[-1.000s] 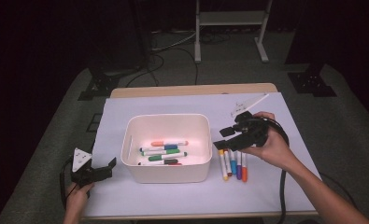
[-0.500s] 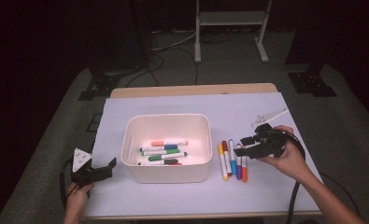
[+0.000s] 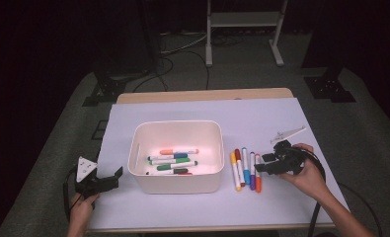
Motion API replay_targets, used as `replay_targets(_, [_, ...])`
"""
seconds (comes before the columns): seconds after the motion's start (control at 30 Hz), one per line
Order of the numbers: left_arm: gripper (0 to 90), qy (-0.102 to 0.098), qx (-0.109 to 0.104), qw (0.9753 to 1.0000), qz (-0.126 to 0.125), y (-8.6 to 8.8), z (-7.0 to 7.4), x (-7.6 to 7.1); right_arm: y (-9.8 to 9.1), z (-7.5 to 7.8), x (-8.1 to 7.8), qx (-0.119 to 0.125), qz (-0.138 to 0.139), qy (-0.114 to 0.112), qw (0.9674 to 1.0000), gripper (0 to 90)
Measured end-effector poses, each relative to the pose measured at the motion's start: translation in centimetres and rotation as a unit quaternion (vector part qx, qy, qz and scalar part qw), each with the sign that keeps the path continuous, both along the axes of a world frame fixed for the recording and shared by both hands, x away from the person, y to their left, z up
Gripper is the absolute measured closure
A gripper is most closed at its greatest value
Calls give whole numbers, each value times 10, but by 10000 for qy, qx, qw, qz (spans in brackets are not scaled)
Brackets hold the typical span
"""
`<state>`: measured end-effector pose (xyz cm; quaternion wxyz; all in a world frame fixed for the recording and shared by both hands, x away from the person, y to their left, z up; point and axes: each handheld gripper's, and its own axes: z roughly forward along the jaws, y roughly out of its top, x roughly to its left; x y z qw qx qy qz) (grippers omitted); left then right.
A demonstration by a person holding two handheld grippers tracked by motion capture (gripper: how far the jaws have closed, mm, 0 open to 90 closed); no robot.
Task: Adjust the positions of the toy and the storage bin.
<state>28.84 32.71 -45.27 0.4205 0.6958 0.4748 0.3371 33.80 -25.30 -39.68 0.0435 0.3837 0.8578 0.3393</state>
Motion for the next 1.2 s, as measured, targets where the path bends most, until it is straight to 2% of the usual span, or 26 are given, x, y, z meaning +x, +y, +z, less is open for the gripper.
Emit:
replay_targets(0.27, [0,2,3,10000,2,0,0,0,-2,-21,-1,-138,-203,-61,9997,439])
replay_targets(0.6, [0,0,-3,10000,-4,0,0,0,-2,-35,2,-195,-424,-44,9989,461])
replay_targets(0.83, [0,2,-3,10000,-3,0,0,0,-2,-38,3,-243,-516,-82,9983,475])
replay_targets(0.93, [0,0,-9,10000,-5,0,0,0,-3,-38,1,-384,-553,-129,9976,481])
replay_targets(1.07, [0,1,-3,10000,-9,0,0,0,-10,-40,-3,-545,-651,-188,9962,500])
replay_targets(1.17, [0,7,3,10000,-8,0,0,0,-16,-44,-6,-614,-776,-163,9950,528])
replay_targets(1.2, [0,10,11,10000,-6,0,0,0,-19,-45,-7,-570,-796,-201,9950,541])
